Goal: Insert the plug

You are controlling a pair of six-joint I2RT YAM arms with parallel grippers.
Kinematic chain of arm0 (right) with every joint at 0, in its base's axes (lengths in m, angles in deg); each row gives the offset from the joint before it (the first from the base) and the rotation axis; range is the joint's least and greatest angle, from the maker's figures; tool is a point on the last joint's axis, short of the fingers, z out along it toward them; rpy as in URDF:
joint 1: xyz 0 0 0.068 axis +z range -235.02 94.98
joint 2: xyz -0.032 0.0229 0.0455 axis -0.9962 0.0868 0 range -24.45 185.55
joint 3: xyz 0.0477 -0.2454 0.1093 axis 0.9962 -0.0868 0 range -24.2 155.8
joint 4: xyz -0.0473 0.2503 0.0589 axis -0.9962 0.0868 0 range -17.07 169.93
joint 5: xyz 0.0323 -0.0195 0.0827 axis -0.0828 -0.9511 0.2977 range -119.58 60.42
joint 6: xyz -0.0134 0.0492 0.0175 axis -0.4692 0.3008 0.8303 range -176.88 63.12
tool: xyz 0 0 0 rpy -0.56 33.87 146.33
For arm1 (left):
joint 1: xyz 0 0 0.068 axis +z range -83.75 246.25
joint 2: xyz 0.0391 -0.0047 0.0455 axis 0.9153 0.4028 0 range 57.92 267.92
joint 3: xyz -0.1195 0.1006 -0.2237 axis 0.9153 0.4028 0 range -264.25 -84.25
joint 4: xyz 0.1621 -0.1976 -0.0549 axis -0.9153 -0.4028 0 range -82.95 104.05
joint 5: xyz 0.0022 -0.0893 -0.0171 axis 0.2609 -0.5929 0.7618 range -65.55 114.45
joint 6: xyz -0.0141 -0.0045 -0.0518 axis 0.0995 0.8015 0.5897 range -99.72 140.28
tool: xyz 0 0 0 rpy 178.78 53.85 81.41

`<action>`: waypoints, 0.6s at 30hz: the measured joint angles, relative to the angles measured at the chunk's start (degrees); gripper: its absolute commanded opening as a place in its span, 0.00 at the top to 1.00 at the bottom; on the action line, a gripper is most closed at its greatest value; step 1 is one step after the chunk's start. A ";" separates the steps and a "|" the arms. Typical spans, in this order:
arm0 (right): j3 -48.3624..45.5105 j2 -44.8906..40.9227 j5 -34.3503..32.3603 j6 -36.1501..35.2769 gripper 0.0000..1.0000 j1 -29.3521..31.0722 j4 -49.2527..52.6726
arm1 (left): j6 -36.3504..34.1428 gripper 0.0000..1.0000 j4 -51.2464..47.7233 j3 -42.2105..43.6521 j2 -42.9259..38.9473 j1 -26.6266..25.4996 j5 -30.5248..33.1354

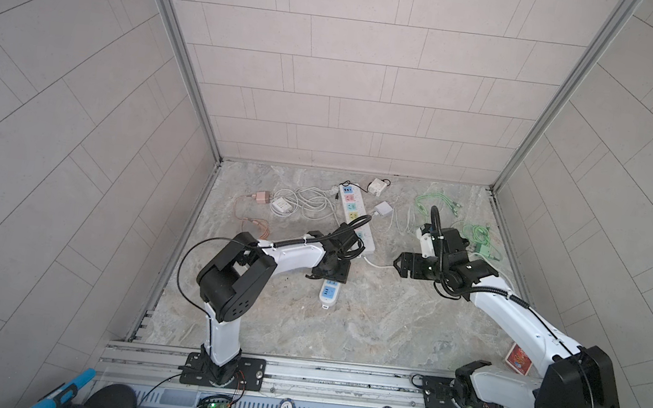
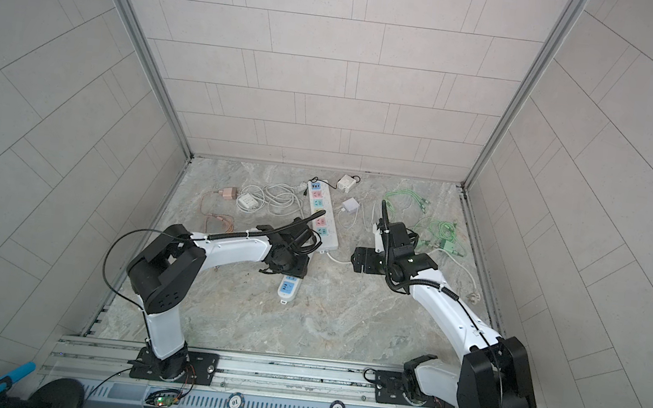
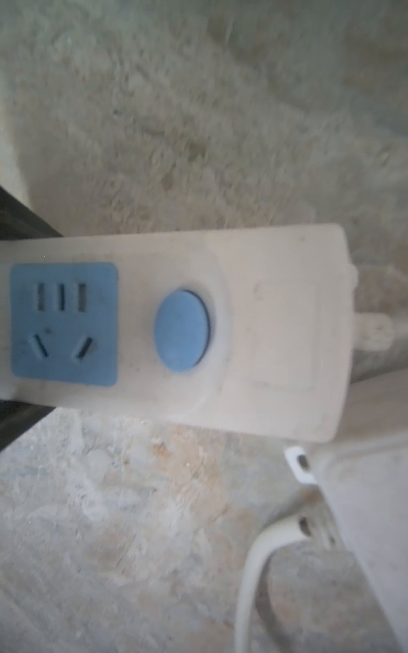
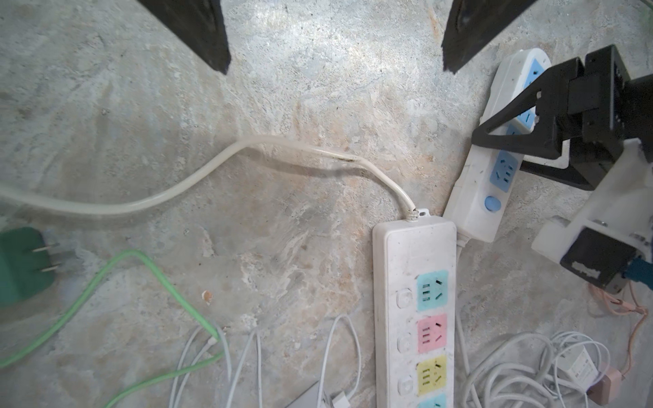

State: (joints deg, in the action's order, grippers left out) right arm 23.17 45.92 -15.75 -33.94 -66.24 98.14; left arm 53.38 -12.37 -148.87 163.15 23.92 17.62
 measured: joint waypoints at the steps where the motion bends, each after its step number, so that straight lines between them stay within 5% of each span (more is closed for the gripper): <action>1: -0.02 0.00 -0.15 0.00 0.06 0.00 0.13 | 0.48 0.39 0.28 0.46 -0.35 -0.28 0.07; 7: -0.04 0.37 -0.39 0.07 0.06 -0.09 0.33 | 1.95 0.19 0.79 2.62 -2.32 -0.61 -0.33; 18: -0.04 1.75 -0.79 0.22 0.05 -0.09 0.70 | 1.92 0.08 -3.67 4.48 -6.54 2.12 3.32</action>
State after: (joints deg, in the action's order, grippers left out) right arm 23.13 47.67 -16.54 -33.72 -66.32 98.84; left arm 55.31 -16.04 -144.39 156.61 26.04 20.94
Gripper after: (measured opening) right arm 0.947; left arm 0.906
